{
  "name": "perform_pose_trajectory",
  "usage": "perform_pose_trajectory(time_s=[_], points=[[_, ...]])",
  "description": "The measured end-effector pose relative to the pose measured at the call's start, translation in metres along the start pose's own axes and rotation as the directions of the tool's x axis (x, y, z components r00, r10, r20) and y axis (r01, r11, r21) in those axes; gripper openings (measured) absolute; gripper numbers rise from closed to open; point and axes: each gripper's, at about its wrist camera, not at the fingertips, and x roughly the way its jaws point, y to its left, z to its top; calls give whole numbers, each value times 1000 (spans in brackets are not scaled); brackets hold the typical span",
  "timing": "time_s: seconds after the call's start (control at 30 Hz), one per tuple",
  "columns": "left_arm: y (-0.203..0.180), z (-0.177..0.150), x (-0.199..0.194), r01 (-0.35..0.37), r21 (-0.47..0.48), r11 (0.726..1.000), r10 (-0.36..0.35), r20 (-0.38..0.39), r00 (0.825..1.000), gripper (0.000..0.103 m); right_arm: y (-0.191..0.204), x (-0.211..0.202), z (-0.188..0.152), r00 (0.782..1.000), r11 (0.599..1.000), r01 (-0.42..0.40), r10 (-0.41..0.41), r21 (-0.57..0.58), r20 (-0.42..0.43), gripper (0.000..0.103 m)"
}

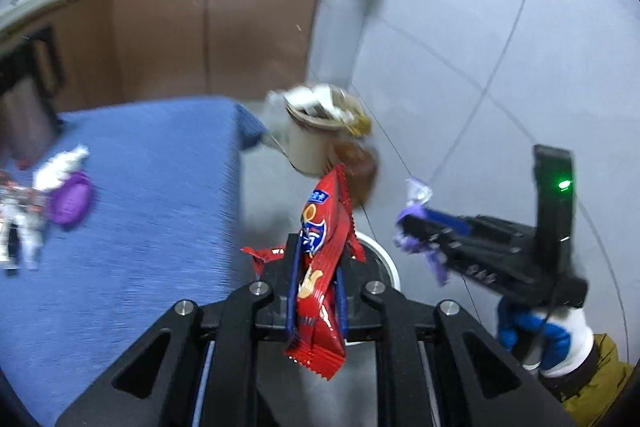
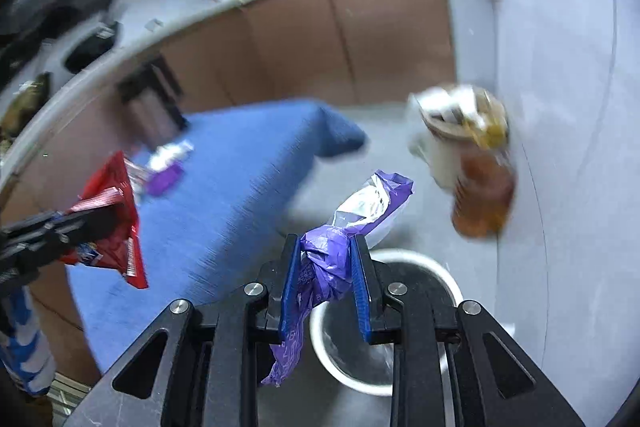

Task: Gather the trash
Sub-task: 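Carry both items to the steel bin and open both tools to drop them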

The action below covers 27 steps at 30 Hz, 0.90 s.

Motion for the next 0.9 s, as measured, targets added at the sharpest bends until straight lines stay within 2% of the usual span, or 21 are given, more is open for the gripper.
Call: perform_pose_trajectory(time_s=[0.17, 0.23, 0.27, 0.3, 0.4, 0.47, 0.63, 0.8, 0.9], points=[[-21, -7, 62, 25, 44, 999, -21, -97, 995, 17, -46, 60, -32, 989, 995, 62, -51, 76, -142, 26], [-22, -5, 77, 37, 48, 998, -32, -117, 993, 24, -57, 76, -40, 983, 992, 76, -58, 98, -175, 28], [-23, -4, 84, 42, 45, 998, -36, -127, 991, 31, -63, 87, -44, 978, 990, 93, -71, 107, -195, 28], [-23, -2, 91, 47, 37, 998, -42, -134, 990, 35, -66, 93, -46, 975, 988, 105, -81, 111, -207, 28], [-22, -2, 104, 64, 25, 998, -60, -146, 987, 37, -75, 105, -52, 966, 984, 141, -113, 110, -231, 35], [-21, -2, 110, 79, 13, 997, -76, -151, 986, 42, -78, 107, -56, 962, 981, 159, -129, 111, -239, 38], [-20, -5, 102, 74, 14, 997, -72, -140, 988, 43, -83, 105, -58, 960, 977, 175, -142, 122, -239, 40], [-16, -10, 68, -4, 31, 1000, 6, -58, 998, 43, -73, 90, -51, 971, 981, 154, -128, 122, -203, 40], [-12, -12, 46, -53, 27, 998, 54, -8, 999, 43, -63, 78, -46, 978, 984, 137, -115, 116, -173, 40]])
